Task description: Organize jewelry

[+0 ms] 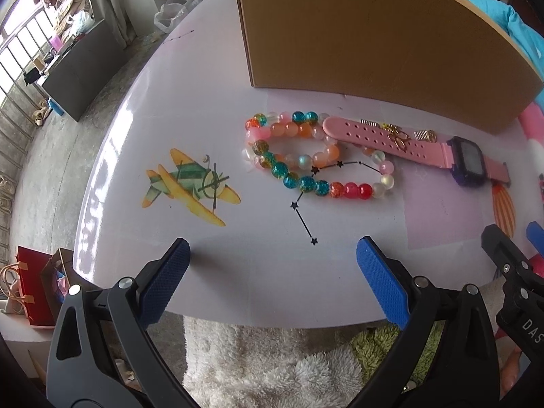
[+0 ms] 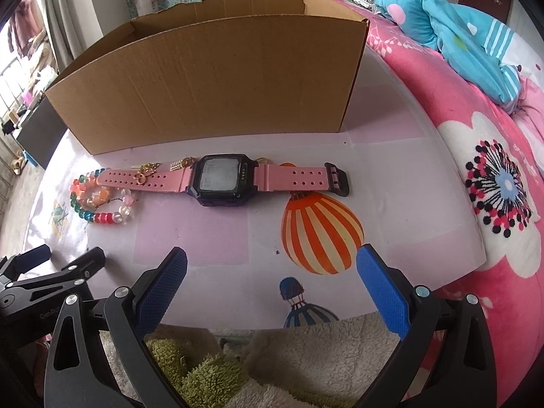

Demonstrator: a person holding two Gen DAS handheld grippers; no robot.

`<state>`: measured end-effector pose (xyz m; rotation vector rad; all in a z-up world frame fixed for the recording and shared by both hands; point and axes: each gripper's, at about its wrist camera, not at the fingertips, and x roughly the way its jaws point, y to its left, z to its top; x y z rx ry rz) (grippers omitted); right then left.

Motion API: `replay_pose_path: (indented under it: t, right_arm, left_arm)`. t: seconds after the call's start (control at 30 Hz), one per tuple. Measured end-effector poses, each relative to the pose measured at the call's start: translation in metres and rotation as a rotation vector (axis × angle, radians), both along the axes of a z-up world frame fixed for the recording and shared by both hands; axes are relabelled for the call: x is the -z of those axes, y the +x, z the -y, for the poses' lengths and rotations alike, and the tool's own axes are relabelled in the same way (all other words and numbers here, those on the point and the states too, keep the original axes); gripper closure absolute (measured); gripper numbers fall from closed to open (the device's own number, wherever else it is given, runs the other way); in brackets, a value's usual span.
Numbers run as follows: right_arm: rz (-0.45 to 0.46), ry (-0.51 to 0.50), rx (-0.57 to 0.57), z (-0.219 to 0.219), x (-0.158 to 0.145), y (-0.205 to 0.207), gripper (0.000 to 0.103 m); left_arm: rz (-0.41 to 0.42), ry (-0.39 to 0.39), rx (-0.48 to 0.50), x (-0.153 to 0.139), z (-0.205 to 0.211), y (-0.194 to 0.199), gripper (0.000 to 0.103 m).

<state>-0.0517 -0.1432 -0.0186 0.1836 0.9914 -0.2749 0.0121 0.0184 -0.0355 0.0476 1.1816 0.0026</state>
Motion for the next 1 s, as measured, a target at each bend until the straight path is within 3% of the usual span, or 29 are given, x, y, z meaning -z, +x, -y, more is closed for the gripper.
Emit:
replay_pose_path:
  t: [0.53, 0.87, 1.0]
  right_arm:
    - [-0.022, -0.005, -0.05, 0.015, 0.02, 0.02, 0.006]
    - [-0.013, 0.005, -0.114, 0.037, 0.021, 0.03, 0.006]
    - [0.025, 0.104, -0.15, 0.051, 0.017, 0.025, 0.006]
  left_arm:
    - [-0.051, -0.03, 0.058, -0.003, 0.004, 0.003, 0.007]
    - [0.018, -0.03, 0.082, -0.006, 0.007, -0.008, 0.007]
    - [0.037, -0.023, 0.125, -0.009, 0.008, -0.012, 0.007]
